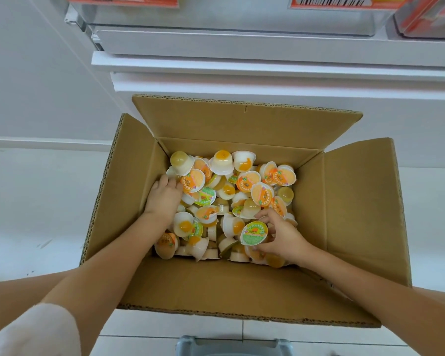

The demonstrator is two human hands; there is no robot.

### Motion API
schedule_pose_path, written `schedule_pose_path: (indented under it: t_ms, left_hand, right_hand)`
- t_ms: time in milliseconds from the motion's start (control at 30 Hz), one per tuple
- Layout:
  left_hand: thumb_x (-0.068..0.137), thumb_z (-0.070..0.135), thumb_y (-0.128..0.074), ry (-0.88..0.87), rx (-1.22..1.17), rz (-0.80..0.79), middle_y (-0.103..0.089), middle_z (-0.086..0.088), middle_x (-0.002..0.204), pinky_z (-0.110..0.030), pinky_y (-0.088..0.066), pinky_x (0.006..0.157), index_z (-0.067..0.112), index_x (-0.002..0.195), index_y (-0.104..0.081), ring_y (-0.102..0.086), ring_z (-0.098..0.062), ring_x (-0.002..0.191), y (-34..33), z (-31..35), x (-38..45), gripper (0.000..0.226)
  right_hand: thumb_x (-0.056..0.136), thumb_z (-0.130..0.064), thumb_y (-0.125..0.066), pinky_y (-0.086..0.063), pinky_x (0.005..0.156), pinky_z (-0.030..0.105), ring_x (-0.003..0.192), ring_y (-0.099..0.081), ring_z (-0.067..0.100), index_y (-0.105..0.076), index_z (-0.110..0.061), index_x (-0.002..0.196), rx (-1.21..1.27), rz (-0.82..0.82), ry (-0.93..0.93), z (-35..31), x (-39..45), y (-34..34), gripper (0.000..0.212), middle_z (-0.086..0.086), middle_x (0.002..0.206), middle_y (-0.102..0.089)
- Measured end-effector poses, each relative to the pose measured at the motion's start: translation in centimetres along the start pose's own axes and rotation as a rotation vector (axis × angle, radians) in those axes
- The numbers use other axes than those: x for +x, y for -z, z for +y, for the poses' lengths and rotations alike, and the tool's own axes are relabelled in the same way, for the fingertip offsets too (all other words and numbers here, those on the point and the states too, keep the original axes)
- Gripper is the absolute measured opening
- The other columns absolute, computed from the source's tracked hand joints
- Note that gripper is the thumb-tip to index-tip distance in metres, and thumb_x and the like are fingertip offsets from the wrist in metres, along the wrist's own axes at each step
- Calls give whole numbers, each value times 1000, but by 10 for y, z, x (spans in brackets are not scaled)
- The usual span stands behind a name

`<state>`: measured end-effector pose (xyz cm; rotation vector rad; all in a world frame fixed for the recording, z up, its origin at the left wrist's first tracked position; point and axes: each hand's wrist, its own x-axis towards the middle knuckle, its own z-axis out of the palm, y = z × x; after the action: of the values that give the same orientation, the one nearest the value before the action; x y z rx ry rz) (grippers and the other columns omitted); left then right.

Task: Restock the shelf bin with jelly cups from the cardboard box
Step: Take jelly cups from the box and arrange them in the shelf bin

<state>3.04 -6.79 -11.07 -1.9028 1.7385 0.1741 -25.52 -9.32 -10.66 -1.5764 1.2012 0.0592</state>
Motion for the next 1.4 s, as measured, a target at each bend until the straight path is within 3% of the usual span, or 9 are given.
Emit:
schedule_pose_path:
  t_ms: [233, 467, 567, 700, 767, 900, 1100, 1267, 1400]
  left_hand:
    - [92, 20, -43, -146, 322, -68, -60, -2, 121, -34, -28, 99, 11, 128, -33, -36, -23, 123, 7, -8, 9, 38]
    - [89, 15, -50, -145, 261, -80, -52, -4, 128, -33, -28, 102, 13, 126, -40, -33, -25, 127, 15, -4, 6, 37]
    - [84, 17, -59, 11, -192, -168, -51, -4, 124, -32, -35, 101, 16, 117, -53, -39, -26, 124, 36, -8, -4, 33]
    - [74, 13, -78, 438, -1781, -506, -58, -9, 125, -32, -53, 81, 9, 107, -62, -54, -23, 117, 136, -29, -34, 36]
    - [76, 11, -68, 368, -2175, -685, -58, -16, 124, -41, -57, 80, 6, 103, -62, -59, -28, 111, 182, -40, -59, 27]
    - [83, 15, -54, 93, -2471, -710, -58, -23, 127, -52, -52, 84, 2, 124, -56, -56, -34, 117, 234, -51, -101, 43]
    - [84, 19, -48, -98, -2560, -471, -66, -19, 115, -44, -54, 83, 4, 119, -59, -66, -30, 99, 276, -38, -130, 40]
    - [100, 25, -37, -208, -2557, -411, -61, -23, 123, -42, -50, 93, 1, 125, -55, -58, -31, 116, 285, -32, -136, 39]
    - [93, 23, -53, -297, -2577, -357, -56, -24, 130, -44, -44, 99, 0, 134, -47, -54, -35, 122, 289, -44, -134, 47]
  right_hand:
    - [66, -19, -86, -53, 82, 27, 98, -59, 8, -44, -31, 116, 14, 10, -5, -5, 1, 4, 66, -9, 114, -57]
    - [67, -21, -85, -52, 82, 25, 97, -59, 8, -45, -31, 117, 28, 2, -7, -15, -7, 9, 64, -9, 117, -55]
    - [67, -23, -86, -50, 84, 23, 101, -56, 8, -43, -28, 118, -17, -32, 29, -36, -13, 20, 66, -9, 117, -54]
    - [66, -18, -86, -51, 86, 32, 96, -55, 13, -40, -26, 117, -3, -40, 134, -94, -29, 48, 70, -5, 118, -54]
    - [65, -18, -87, -52, 81, 31, 92, -57, 14, -41, -22, 114, 3, 19, 220, -131, -44, 71, 67, -5, 114, -57]
    - [68, -21, -84, -49, 73, 22, 97, -57, 12, -46, -21, 108, -56, 185, 461, -201, -86, 122, 55, -8, 106, -58]
    - [70, -11, -81, -50, 75, 16, 95, -56, 5, -56, -25, 108, -29, 249, 696, -253, -118, 138, 47, -6, 109, -59]
    - [73, -3, -79, -55, 76, 28, 96, -61, 9, -61, -20, 112, 187, 217, 727, -262, -109, 134, 46, -5, 108, -62]
    - [73, -16, -76, -53, 87, 31, 102, -62, 13, -59, -27, 118, 209, 194, 762, -269, -102, 141, 49, -2, 113, -65]
